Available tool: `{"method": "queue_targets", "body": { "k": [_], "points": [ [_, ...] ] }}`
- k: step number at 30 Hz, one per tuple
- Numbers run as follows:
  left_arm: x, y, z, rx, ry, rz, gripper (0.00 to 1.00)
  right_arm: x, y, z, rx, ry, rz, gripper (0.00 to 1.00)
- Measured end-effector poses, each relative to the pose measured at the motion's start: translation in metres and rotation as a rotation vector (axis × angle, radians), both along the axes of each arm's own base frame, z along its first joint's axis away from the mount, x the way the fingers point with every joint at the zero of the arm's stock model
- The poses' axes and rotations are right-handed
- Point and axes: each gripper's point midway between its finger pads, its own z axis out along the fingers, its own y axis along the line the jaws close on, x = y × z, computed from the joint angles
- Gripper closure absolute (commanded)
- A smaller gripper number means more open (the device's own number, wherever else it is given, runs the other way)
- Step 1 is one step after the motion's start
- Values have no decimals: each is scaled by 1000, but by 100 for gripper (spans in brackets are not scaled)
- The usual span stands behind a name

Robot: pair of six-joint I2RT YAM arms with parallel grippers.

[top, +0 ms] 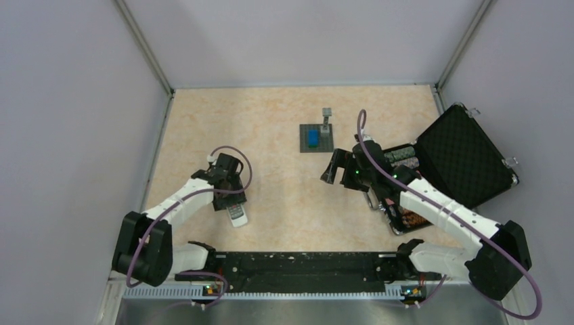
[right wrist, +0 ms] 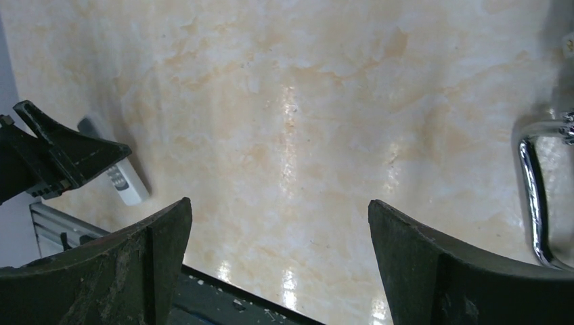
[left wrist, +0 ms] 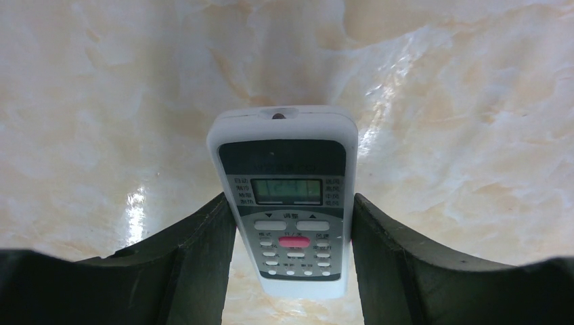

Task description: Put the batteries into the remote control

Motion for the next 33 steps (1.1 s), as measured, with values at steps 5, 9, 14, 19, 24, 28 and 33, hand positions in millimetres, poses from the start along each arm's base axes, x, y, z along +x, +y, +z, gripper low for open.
{"method": "queue_targets", "body": {
  "k": [5,9,14,19,24,28,33],
  "points": [
    [-11,3,-12,6,35,1,33,-6,-17,2,-44,-5,-40,2],
    [-11,4,-11,11,32,2,4,-8,-32,12,-68,-45,-83,1],
    [-4,3,11,-3,-23,19,1,-9,-56,24,-134,-93,-144,1],
    [13,-2,69,-56,-181,26,1,-6,-76,67,-166,-206,-193,1],
    [16,-2,157,-124,-399,27,1,-3,-101,138,-162,-397,-252,1],
    [-3,10,235,-171,-651,22,1,-14,-131,201,-141,-569,-327,1],
    [-56,41,325,-207,-1012,36,1,-41,-175,269,-113,-758,-431,1]
  ]
}}
